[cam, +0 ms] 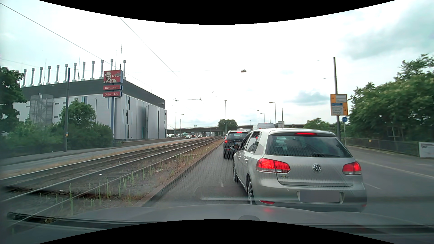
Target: Follow the waypoints while adhering to traffic rules and regulations
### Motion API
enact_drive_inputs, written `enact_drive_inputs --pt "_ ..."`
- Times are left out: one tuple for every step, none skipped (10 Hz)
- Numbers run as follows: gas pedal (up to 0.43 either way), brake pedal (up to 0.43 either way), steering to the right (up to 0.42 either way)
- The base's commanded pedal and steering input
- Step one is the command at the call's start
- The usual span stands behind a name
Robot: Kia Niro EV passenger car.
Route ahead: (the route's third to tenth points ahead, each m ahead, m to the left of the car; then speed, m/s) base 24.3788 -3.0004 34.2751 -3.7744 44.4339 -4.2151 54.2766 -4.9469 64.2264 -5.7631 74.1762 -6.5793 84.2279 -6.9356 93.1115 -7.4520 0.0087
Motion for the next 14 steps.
enact_drive_inputs --pt "0.000 0.244 0.001" --pt "0.000 0.250 0.001" --pt "0.000 0.244 0.001" --pt "0.000 0.250 0.001" --pt "0.000 0.244 0.001" --pt "0.000 0.244 0.001" --pt "0.000 0.244 0.001" --pt "0.000 0.244 0.001" --pt "0.000 0.244 0.001" --pt "0.000 0.244 0.001" --pt "0.000 0.244 0.001" --pt "0.000 0.244 0.001" --pt "0.000 0.244 0.001" --pt "0.000 0.250 0.001"
